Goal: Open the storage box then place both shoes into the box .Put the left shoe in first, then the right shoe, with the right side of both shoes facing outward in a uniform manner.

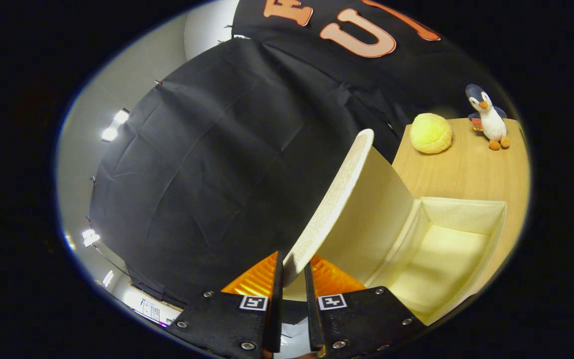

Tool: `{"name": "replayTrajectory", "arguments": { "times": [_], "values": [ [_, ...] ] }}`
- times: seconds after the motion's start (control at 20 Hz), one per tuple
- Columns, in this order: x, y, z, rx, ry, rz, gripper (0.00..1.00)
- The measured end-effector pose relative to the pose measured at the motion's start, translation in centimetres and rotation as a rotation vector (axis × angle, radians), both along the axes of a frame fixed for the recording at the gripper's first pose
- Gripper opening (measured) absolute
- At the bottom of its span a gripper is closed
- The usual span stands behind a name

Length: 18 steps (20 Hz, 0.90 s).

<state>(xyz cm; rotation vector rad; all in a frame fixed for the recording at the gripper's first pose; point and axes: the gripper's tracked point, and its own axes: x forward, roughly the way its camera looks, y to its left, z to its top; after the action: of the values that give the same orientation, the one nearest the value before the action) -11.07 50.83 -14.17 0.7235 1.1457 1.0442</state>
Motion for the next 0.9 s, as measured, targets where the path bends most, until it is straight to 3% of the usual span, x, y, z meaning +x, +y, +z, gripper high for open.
{"name": "replayTrajectory", "arguments": {
  "times": [0.3, 0.55, 0.65, 0.7, 0.9],
  "values": [
    [-1.5, 8.9, -2.2, -0.085, -0.022, 0.069, 0.23],
    [-3.6, 11.5, -3.8, -0.213, -0.01, 0.119, 0.24],
    [-3.5, 11.1, -5.1, -0.237, -0.009, 0.12, 0.41],
    [-3.2, 10.6, -5.7, -0.24, -0.017, 0.11, 0.56],
    [-0.5, 5.8, -6.6, -0.279, -0.075, 0.033, 0.75]
  ]
}}
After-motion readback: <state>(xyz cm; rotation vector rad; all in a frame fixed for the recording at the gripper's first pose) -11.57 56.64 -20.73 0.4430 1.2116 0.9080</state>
